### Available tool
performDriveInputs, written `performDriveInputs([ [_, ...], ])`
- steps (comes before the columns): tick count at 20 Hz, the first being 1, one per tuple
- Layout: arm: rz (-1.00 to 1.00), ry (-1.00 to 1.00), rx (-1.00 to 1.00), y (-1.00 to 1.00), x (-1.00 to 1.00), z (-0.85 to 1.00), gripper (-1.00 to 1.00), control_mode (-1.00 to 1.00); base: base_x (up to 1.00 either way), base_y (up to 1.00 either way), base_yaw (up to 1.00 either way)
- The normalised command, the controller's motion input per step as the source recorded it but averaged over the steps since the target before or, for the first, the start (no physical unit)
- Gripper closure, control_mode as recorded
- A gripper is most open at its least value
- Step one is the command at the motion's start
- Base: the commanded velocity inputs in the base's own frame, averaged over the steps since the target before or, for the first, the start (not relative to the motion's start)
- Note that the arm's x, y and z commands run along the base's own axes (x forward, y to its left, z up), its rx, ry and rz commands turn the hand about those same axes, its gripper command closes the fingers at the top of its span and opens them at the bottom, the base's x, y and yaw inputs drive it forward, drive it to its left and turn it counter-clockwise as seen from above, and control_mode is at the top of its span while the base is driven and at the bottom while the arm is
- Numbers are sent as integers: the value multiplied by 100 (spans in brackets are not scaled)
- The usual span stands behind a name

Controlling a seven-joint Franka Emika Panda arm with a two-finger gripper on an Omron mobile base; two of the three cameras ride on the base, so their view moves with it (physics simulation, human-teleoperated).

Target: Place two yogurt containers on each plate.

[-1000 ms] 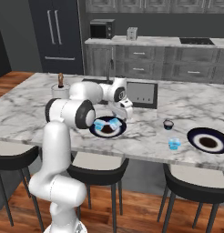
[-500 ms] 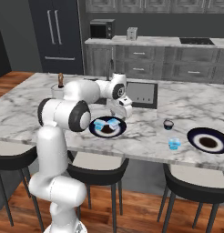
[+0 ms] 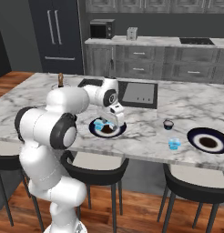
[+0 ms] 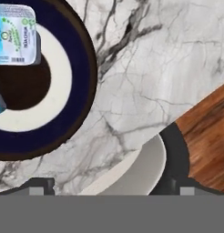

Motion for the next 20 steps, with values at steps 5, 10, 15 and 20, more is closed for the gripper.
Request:
performDriveInputs([
  [5,0,-18,0,23,-87,7,-100,-100,0,0,0],
  [10,0,-10,3,2,-21,6,-100,-100,0,0,0],
  [15,0,0,0,0,0,0,-100,-100,0,0,0],
  [20,0,0,0,0,0,0,-100,-100,0,0,0],
])
